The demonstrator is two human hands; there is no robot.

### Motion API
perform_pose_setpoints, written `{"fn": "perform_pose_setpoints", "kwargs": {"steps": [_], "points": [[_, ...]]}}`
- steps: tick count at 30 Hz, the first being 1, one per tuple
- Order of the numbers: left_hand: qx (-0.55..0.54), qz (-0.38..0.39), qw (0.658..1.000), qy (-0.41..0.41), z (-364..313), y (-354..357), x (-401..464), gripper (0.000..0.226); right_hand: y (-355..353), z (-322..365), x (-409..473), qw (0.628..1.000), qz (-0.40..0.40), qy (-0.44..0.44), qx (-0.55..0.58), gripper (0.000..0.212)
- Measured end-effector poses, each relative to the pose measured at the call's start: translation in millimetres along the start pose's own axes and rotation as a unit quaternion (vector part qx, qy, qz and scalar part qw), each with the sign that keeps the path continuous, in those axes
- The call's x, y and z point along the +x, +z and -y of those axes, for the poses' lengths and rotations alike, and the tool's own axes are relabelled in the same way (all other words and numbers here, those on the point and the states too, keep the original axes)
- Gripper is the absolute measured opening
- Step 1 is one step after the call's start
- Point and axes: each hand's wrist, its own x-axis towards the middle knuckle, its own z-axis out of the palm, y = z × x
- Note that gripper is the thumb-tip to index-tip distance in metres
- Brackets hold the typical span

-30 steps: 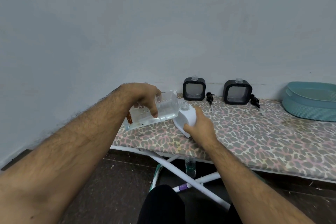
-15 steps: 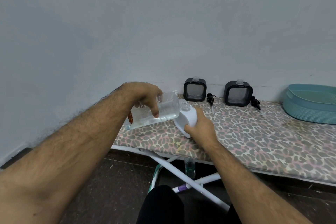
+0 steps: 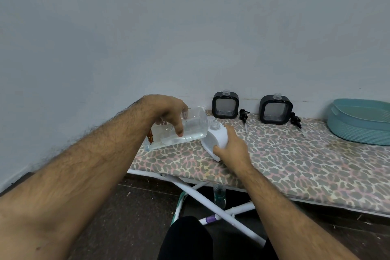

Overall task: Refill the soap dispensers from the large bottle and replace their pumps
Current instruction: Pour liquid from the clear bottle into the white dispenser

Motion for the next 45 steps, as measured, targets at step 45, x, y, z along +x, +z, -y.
{"fn": "perform_pose_setpoints", "kwargs": {"steps": [45], "points": [[-0.562,-0.243,0.78,0.131,71,112,19,0.071,-6,8,-10,0.998,0.015,0.019,0.05,0.068]]}}
